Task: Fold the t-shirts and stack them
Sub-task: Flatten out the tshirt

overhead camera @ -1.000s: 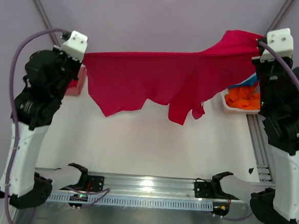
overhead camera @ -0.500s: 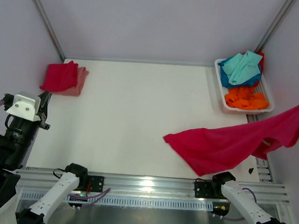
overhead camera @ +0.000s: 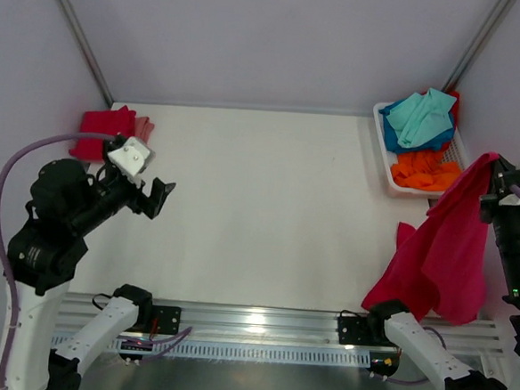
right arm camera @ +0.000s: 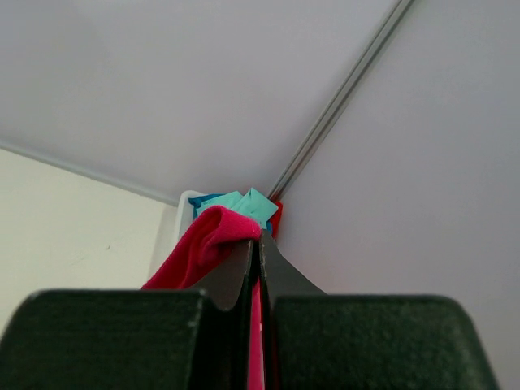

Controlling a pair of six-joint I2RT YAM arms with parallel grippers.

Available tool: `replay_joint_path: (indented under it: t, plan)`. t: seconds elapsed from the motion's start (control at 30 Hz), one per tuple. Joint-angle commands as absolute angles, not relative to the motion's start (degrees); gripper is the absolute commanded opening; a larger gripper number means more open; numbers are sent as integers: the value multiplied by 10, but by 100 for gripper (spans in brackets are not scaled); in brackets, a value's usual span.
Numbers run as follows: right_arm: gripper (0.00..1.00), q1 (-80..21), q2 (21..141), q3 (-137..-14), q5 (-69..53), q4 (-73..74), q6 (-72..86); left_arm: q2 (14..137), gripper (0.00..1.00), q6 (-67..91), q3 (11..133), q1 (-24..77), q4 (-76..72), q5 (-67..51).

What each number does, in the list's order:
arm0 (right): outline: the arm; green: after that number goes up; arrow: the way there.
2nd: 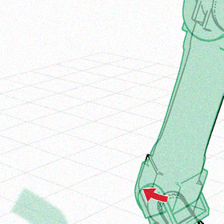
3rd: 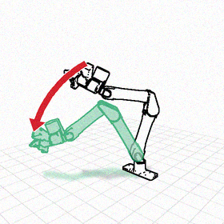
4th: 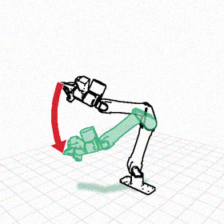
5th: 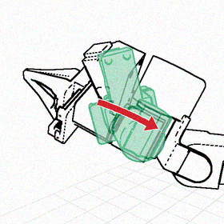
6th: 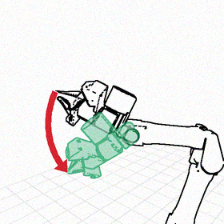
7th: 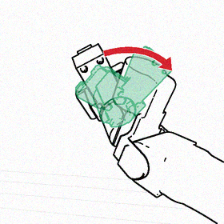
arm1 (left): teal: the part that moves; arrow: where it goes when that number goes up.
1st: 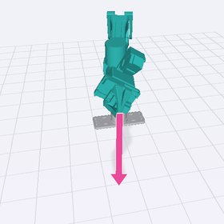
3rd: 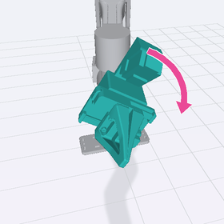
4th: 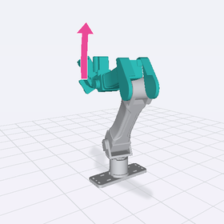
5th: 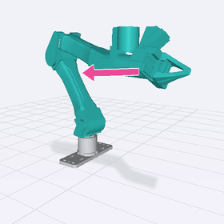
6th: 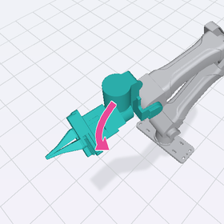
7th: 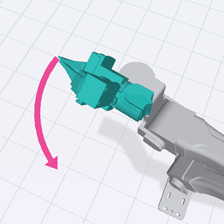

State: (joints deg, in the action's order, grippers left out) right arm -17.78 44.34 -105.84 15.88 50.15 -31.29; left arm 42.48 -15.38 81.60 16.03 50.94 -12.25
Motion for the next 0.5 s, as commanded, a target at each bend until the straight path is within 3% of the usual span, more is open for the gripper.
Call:
replay_joint_path:
  t: [0.0, 0.27, 0.47]
  plan:
    - [3, -176, 468, -1081, 151, 475, -308, 478, 82, -120, 792, 157, 472, -250]
    - [3, -175, 570, -1093, 166, 382, -304, 585, 77, -43, 741, 160, 380, -354]
    - [3, -176, 670, -1191, 171, 352, -315, 671, 76, -26, 738, 190, 329, -369]
